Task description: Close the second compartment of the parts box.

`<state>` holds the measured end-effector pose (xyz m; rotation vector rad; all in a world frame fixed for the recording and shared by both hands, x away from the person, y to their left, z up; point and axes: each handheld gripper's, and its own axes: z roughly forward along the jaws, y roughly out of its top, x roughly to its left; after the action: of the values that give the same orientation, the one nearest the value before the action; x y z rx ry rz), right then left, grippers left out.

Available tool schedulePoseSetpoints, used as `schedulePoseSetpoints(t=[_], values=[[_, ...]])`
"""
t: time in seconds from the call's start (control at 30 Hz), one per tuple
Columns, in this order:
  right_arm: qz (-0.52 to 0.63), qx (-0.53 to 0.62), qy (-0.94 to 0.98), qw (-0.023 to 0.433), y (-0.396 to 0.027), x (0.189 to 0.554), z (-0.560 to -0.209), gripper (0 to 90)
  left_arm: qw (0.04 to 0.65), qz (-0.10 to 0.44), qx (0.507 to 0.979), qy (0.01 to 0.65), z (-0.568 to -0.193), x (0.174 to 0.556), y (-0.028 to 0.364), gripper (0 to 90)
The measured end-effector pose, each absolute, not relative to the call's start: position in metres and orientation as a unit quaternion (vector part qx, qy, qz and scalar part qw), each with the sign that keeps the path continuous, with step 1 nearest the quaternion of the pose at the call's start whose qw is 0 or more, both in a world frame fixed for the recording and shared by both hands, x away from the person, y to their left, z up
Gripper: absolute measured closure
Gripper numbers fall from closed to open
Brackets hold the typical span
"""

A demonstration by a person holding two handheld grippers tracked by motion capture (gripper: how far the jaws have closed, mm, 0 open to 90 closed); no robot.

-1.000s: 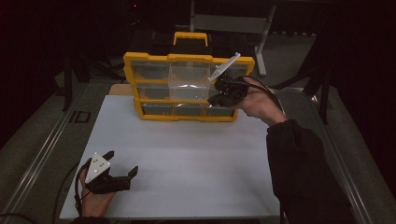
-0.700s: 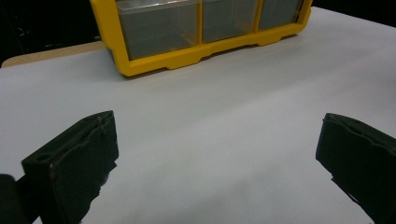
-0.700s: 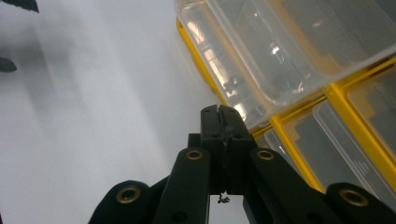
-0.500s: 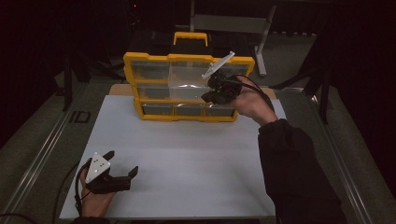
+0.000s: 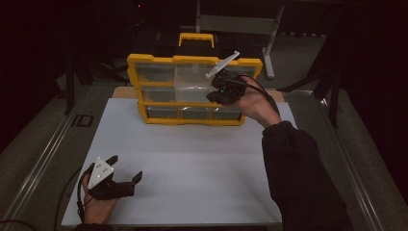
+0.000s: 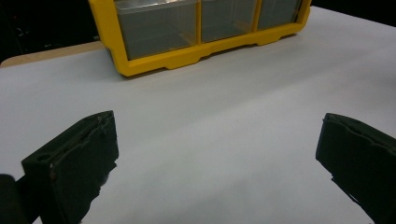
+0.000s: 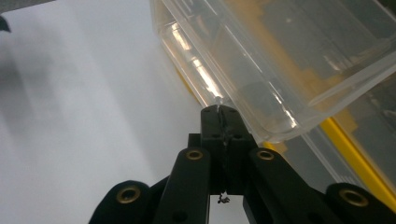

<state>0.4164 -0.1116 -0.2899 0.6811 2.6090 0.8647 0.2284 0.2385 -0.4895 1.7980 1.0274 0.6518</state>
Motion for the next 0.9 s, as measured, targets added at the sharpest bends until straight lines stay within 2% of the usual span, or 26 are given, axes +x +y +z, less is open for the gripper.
schedulePoseSetpoints(t=[0.9], values=[[0.332,0.264,0.891,0.163,-0.106,0.428,-0.292,89.9,0.465,0.266,0.733,0.419,-0.490,0.228,0.239,0.0]])
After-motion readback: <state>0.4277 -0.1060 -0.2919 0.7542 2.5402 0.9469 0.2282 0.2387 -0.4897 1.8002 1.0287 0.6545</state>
